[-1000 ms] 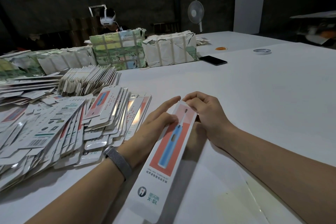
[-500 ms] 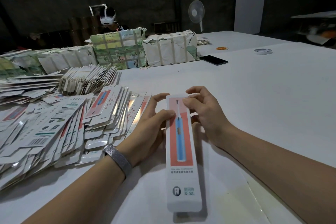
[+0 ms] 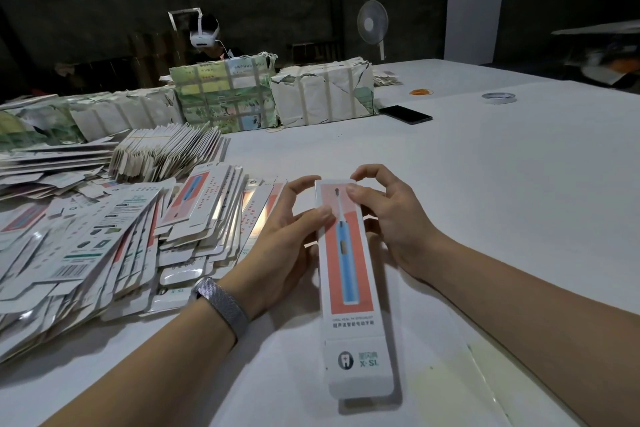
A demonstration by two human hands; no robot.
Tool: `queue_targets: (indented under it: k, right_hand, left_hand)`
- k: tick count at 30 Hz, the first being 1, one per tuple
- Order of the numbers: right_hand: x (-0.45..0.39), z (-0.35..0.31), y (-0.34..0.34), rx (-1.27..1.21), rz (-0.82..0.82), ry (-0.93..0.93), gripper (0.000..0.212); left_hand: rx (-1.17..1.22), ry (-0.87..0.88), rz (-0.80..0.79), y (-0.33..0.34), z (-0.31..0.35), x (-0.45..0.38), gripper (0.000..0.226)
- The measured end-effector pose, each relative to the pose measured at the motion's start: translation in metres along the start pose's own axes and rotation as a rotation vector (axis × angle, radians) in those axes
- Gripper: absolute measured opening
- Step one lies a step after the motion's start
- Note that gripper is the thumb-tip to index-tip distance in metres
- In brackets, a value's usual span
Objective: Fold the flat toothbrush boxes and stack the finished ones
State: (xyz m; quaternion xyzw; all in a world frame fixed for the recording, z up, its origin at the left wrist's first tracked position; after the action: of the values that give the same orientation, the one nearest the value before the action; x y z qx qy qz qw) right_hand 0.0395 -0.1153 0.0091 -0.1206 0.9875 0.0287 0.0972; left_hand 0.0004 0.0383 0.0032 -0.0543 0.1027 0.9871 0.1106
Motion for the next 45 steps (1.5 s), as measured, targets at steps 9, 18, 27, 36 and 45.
queue_targets:
  k: [9, 18, 27, 36, 45]
  right_hand:
    - [0.001, -0.002, 0.003, -0.008, 0.027, -0.008, 0.008]
    - [0.001, 0.001, 0.002, 0.053, 0.044, -0.030, 0.005]
    - [-0.008, -0.027, -0.016, 0.677, -0.204, -0.096, 0.045]
    - [0.011, -0.054, -0.022, 1.192, -0.251, -0.179, 0.072]
    - [0.080, -0.069, -0.204, 1.600, 0.106, 0.195, 0.058]
  left_hand:
    - [0.009, 0.003, 0.005, -0.002, -0.003, -0.003, 0.047]
    - [0.025, -0.034, 0.022, -0.007, -0.009, -0.009, 0.032]
    - [0.119, 0.055, 0.193, -0.014, -0.013, -0.015, 0.062]
    - [0.026, 0.127, 0.178, -0.006, -0.010, -0.013, 0.058]
    - [-0.066, 0.117, 0.163, -0.011, -0.034, -0.030, 0.020]
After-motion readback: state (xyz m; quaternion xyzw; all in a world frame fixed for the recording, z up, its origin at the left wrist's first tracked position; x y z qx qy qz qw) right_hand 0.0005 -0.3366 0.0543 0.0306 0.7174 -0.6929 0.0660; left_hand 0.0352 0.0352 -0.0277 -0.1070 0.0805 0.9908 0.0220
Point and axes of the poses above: each hand's wrist, its own x-axis away from the middle knuckle, its own y-axis out of the palm, z = x × y, the point moved 3 cm from there along -x, towards the middle knuckle, and after that the axes turned 4 degrees about x, right-handed, at the moved point
